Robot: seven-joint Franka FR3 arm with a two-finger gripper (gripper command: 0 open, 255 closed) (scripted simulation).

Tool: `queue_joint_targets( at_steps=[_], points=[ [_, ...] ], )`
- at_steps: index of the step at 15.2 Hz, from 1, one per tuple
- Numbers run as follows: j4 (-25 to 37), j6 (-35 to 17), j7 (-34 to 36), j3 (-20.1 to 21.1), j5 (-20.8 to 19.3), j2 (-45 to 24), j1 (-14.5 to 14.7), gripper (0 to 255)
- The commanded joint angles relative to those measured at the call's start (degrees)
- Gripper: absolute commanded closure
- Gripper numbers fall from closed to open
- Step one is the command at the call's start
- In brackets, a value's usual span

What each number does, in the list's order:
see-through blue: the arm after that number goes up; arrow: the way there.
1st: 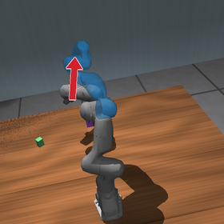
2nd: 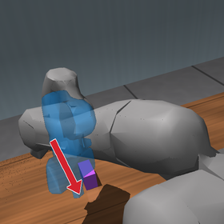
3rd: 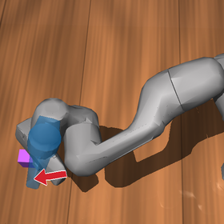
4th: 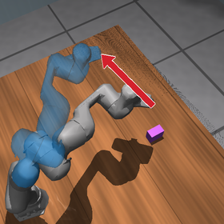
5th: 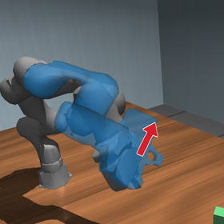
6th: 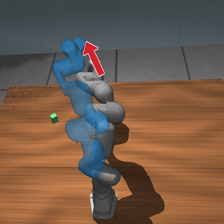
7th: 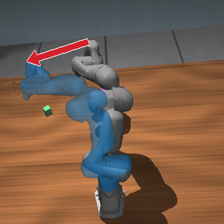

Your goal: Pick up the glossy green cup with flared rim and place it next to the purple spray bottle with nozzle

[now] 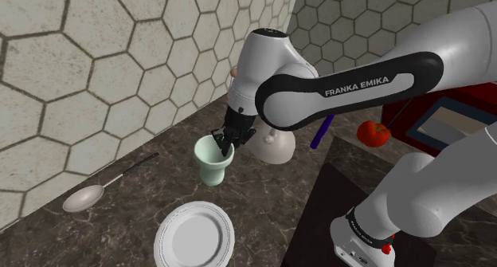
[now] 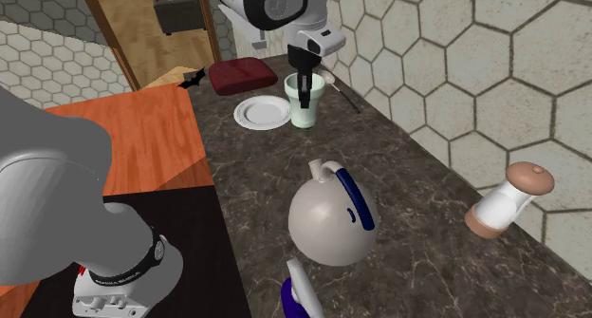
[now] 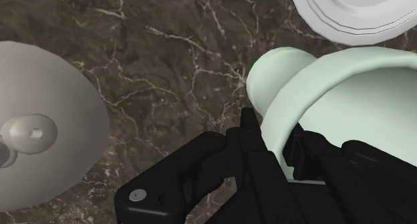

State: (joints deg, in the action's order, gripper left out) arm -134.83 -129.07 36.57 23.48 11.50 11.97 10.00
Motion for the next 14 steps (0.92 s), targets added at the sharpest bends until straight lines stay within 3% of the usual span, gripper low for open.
queue_joint_targets(
  at_steps=[1, 14],
  points=[
    [0.86, 1.66, -0.14, -0.25, 0.13, 0.83, -0.03, 255],
    [7.95, 12.10, 0.09, -1.43, 0.17, 4.28, -0.21, 255]
  ],
)
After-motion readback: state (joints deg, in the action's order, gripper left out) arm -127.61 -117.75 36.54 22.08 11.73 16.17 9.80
